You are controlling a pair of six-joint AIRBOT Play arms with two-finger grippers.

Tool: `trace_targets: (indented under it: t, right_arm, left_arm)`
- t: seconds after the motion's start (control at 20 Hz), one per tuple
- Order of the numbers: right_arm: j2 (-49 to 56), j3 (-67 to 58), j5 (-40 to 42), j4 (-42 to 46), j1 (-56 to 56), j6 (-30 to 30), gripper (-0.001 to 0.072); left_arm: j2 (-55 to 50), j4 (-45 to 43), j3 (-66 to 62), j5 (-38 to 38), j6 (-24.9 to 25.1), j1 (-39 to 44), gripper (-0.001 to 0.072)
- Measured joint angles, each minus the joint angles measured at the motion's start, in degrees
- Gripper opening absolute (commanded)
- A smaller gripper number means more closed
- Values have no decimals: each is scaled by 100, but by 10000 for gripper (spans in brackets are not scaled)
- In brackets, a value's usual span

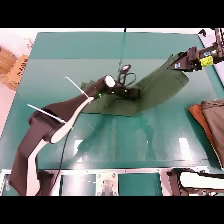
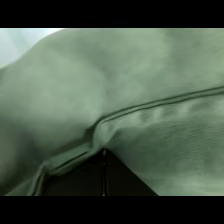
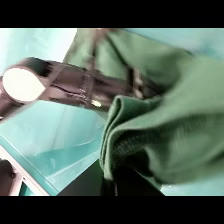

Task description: Fold the shirts.

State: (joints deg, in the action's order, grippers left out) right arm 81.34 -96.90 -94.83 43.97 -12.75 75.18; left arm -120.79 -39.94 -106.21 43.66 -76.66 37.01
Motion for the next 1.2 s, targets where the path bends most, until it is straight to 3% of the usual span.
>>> trace_targets:
  t: [0.2, 0.6, 0.9, 0.95, 1.0, 1.05, 1.2]
  right_arm:
    - [-13, 66, 181, 142, 122, 11, 19]
    - [13, 140, 828, 151, 1174, 557, 20]
    - [739, 221, 2546, 149, 3182, 1014, 21]
    - [1021, 227, 3032, 151, 3569, 1054, 133]
    - [1307, 232, 3571, 111, 3917, 1088, 472]
    - [1635, 232, 4168, 9, 4271, 1108, 570]
    - [2358, 232, 5431, -264, 4918, 1130, 569]
  left_arm:
    - [-63, 83, -402, 573, -59, -319, 22]
    - [730, -195, -1207, 3132, -125, -2118, 23]
    - [1360, -337, -1270, 3945, -129, -3436, 23]
    - [1390, -372, -1270, 4044, -131, -3617, 23]
    - [1423, -382, -1270, 4109, -133, -3766, 23]
    - [1453, -374, -1272, 4170, -133, -3904, 23]
    - [1478, -404, -1270, 4262, -125, -4266, 23]
